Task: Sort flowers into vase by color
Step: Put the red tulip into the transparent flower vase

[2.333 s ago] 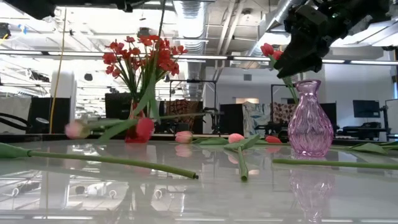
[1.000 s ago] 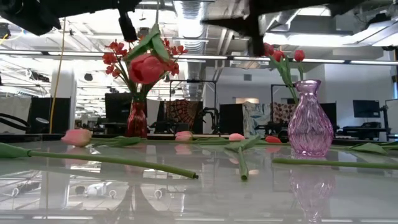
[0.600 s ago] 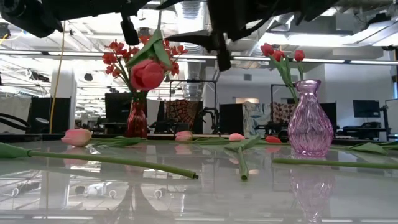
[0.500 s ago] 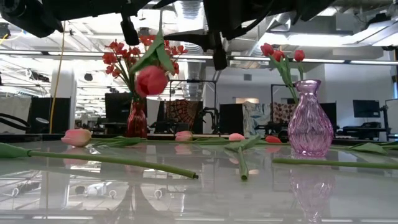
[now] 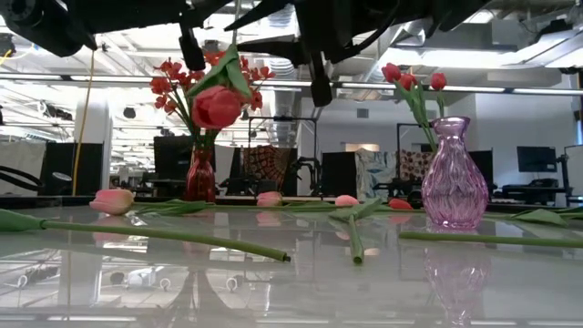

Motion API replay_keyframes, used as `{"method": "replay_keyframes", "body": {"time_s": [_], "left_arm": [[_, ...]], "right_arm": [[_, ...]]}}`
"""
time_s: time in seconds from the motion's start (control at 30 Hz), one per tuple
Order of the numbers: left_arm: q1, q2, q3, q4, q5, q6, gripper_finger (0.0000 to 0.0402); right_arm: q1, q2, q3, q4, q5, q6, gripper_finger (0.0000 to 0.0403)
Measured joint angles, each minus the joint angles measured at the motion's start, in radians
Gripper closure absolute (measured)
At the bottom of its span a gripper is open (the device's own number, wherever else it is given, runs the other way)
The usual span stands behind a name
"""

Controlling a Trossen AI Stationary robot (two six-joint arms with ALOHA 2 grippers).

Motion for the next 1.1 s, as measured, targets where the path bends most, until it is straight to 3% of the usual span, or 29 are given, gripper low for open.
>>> {"method": "replay_keyframes", "body": {"time_s": [0.13, 0.27, 0.47, 0.6, 0.8, 0.97, 1.1], "left_arm": [[0.000, 0.000, 0.000, -0.025, 0.005, -0.015, 0.0398], [0.001, 0.000, 0.001, -0.057, 0.011, -0.037, 0.0367], [0.026, 0.000, 0.001, -0.055, 0.025, -0.018, 0.0278], [0.078, -0.006, 0.001, -0.056, 0.131, 0.043, 0.0218], [0.153, -0.096, 0.001, -0.142, 0.353, 0.117, 0.0174], [0.136, -0.190, 0.001, -0.265, 0.338, 0.248, 0.0177], [0.110, -0.222, 0.001, -0.353, 0.273, 0.320, 0.0183]], "right_arm": [[0.000, 0.000, 0.000, 0.000, 0.000, -0.021, 0.0343], [0.011, 0.000, 0.000, 0.001, 0.000, -0.011, 0.0386], [0.021, -0.002, 0.000, 0.003, 0.003, 0.139, 0.0377], [0.027, -0.027, -0.001, -0.021, 0.045, 0.256, 0.0382], [0.003, -0.228, -0.001, -0.332, 0.035, 0.686, 0.0387], [-0.058, -0.472, -0.001, -0.578, -0.020, 1.224, 0.0387], [-0.122, -0.671, -0.001, -0.796, -0.027, 1.515, 0.0386]]}}
